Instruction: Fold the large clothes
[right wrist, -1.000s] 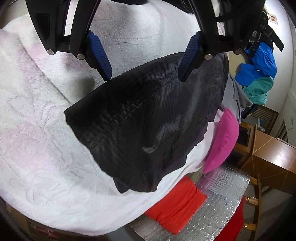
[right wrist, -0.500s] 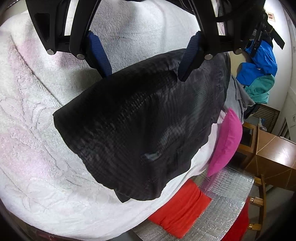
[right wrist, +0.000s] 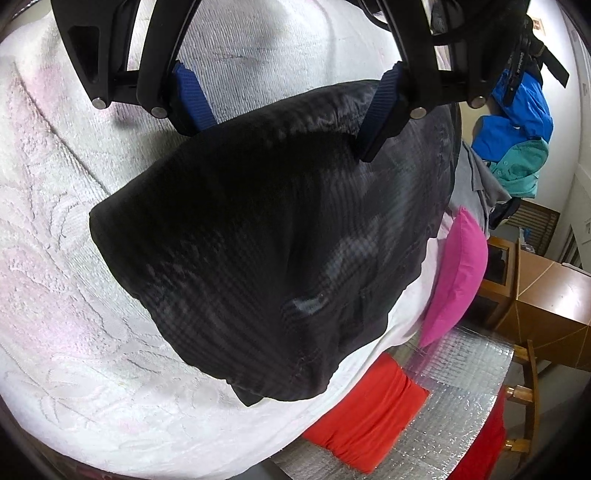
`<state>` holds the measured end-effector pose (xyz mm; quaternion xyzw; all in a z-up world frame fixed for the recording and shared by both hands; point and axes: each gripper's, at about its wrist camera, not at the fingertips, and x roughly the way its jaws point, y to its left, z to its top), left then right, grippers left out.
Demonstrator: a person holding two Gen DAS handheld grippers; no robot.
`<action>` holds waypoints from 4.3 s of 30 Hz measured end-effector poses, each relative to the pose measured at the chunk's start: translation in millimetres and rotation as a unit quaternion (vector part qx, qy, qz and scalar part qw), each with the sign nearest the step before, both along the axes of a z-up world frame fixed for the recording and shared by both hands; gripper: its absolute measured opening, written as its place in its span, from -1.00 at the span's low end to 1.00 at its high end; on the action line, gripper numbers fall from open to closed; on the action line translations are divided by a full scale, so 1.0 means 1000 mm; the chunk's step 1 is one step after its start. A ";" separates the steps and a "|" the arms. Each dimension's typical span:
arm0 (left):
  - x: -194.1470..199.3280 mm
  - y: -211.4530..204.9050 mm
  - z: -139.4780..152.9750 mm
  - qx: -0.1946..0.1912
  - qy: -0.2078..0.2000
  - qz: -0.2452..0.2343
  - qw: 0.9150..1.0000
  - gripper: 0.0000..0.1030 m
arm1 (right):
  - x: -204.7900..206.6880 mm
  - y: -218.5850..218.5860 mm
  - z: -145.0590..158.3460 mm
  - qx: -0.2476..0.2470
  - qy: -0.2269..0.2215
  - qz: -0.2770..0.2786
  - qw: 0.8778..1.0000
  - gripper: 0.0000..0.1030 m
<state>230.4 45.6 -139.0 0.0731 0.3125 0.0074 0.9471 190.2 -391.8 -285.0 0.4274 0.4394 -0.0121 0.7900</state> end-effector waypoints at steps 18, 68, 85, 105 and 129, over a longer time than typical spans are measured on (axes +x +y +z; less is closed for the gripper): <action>0.013 0.002 -0.012 -0.003 0.030 -0.007 1.000 0.38 | 0.004 -0.010 -0.006 0.035 -0.008 -0.027 0.999 0.56; 0.094 0.041 -0.117 -0.268 0.234 0.019 0.934 -0.14 | 0.009 -0.070 0.010 -0.047 -0.018 -0.070 0.996 -0.22; 0.003 -0.001 -0.007 -0.022 0.035 -0.005 0.999 0.64 | -0.056 -0.015 0.104 -0.237 -0.070 -0.045 0.968 0.40; -0.181 -0.046 0.140 -0.024 -0.119 -0.051 0.991 0.88 | -0.212 0.131 0.270 -0.364 -0.244 -0.021 0.898 0.81; -0.234 -0.021 0.170 -0.017 -0.166 -0.019 0.986 0.92 | -0.268 0.144 0.313 -0.403 -0.251 -0.074 0.877 0.81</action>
